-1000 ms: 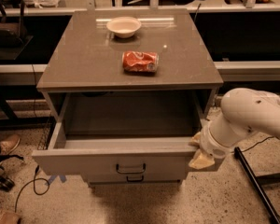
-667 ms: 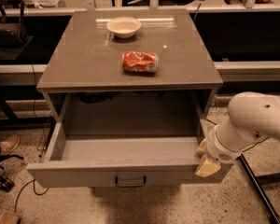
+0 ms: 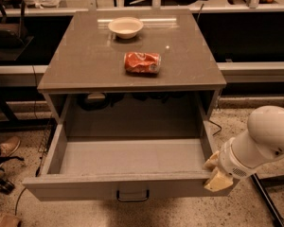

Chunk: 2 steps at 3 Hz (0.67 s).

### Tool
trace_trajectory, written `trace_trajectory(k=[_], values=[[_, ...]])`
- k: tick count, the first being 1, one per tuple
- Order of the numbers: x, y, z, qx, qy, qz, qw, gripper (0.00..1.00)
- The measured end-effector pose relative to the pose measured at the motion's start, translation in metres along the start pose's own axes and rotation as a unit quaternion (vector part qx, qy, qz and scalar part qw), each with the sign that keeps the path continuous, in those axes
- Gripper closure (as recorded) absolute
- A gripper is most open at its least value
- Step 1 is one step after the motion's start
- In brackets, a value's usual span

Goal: Open top drawer

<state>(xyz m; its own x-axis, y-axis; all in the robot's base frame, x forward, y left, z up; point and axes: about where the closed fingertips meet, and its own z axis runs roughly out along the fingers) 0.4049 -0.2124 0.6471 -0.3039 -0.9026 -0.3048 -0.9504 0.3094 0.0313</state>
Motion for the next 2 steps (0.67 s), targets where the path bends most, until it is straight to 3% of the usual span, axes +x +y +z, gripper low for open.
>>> trace_trajectory(k=[2], values=[[0.0,0.0,0.0,0.0,0.0,0.0,1.0,0.28]])
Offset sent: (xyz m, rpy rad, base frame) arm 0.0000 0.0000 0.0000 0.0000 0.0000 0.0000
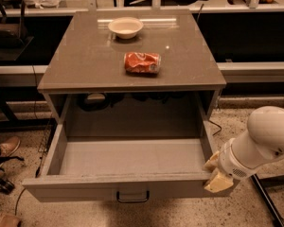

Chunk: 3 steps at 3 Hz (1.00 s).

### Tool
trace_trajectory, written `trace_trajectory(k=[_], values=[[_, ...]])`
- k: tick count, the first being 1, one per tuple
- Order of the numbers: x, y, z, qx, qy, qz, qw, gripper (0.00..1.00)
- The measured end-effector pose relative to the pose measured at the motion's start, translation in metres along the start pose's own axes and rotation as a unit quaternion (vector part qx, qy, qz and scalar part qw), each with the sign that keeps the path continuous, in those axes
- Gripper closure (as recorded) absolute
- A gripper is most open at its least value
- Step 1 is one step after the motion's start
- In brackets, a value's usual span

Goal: Open top drawer

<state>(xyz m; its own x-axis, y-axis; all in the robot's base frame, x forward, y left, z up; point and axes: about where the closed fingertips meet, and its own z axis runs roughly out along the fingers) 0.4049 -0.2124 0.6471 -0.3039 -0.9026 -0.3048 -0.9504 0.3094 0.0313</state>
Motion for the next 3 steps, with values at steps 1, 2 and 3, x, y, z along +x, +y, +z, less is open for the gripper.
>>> trace_trajectory(k=[1,2,3], values=[[-0.0003,0.0002,0.0001,0.0,0.0,0.0,1.0,0.05],[-0.0047,0.0033,0.0016,0.0,0.0,0.0,1.0,0.0],[-0.0093,0.0064,0.0031,0.0,0.0,0.0,1.0,0.0]])
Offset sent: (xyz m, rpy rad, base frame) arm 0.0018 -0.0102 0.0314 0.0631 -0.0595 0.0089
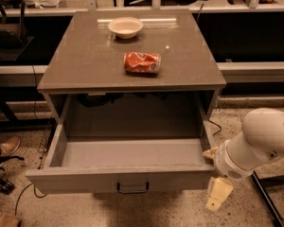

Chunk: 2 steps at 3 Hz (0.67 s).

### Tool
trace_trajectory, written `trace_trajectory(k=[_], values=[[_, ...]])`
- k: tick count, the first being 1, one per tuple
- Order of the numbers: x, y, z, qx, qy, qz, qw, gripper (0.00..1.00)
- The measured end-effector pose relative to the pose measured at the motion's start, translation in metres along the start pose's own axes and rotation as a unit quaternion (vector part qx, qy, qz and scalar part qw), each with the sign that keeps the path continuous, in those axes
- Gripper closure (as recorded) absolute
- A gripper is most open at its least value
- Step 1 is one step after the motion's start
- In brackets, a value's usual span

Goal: Open top drawer

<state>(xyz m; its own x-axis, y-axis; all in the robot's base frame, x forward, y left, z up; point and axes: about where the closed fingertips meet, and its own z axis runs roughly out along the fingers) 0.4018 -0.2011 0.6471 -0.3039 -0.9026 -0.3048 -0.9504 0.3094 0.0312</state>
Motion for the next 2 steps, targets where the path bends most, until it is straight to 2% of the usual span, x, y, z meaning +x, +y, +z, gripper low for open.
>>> trace_trajectory(k=[2], values=[[-0.0021,0.0015,0.0007,0.0,0.0,0.0,1.0,0.0]])
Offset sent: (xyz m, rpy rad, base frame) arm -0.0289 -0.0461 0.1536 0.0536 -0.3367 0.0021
